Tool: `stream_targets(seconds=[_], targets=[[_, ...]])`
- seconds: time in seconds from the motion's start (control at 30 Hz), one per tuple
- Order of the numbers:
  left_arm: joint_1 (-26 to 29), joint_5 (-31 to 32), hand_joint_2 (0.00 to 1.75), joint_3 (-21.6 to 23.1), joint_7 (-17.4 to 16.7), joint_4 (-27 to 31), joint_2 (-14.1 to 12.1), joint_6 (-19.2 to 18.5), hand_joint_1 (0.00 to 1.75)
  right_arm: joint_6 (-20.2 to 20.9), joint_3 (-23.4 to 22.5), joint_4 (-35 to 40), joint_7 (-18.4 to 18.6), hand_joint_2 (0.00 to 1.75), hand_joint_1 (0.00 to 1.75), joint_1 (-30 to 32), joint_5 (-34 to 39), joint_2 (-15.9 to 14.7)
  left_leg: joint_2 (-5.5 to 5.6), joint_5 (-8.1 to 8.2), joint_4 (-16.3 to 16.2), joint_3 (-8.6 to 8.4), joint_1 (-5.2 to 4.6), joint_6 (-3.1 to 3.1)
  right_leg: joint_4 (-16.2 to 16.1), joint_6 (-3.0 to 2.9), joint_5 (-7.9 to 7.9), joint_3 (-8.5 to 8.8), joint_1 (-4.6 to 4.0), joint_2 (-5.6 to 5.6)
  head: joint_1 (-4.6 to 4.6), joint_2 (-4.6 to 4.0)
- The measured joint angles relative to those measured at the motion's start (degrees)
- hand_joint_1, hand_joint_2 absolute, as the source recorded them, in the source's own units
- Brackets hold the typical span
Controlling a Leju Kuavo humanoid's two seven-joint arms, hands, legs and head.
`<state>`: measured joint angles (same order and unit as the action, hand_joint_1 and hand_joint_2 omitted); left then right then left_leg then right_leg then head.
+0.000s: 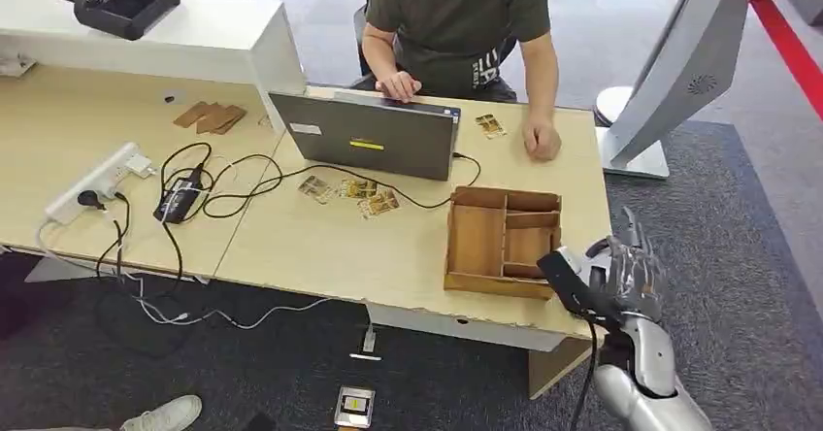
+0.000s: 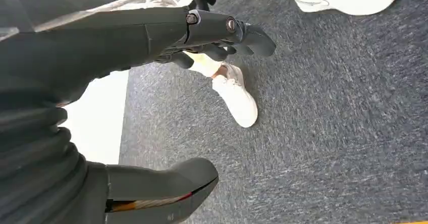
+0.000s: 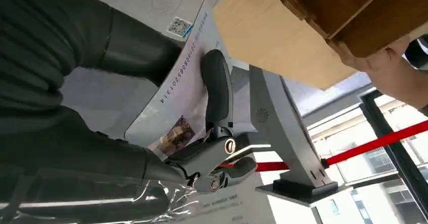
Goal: Pass the card to the sensor for recognition and then transmit it.
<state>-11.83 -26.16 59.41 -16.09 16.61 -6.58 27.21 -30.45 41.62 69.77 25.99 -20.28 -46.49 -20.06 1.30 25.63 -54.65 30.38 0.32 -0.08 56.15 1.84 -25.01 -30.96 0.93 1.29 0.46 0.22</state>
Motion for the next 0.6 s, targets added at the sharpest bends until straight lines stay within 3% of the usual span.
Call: stream_targets(seconds=[0.23,0.6], targets=[[0.86,-0.29,1.75,-0.87,0.31,0.00,-0.04,0.76,0.00,0.88,-0.02,0.46,-0.11,1.75,1.75,3.46,0.99,0.33,-0.02,0.02,0.00,0.01,0.00,0.01,0.00,0.01,-0.02,-0.03,0.00,0.00,0.00,0.00],[1.70,-0.88,1.75,-2.14,0.33,0.00,-0.04,1.18,0.00,7.69,-0.46,0.48,0.72,1.75,1.75,6.00,3.32,1.42,-0.02,0.02,0.00,0.01,0.00,0.01,0.00,0.01,-0.02,-0.01,0.00,0.00,0.00,0.00]])
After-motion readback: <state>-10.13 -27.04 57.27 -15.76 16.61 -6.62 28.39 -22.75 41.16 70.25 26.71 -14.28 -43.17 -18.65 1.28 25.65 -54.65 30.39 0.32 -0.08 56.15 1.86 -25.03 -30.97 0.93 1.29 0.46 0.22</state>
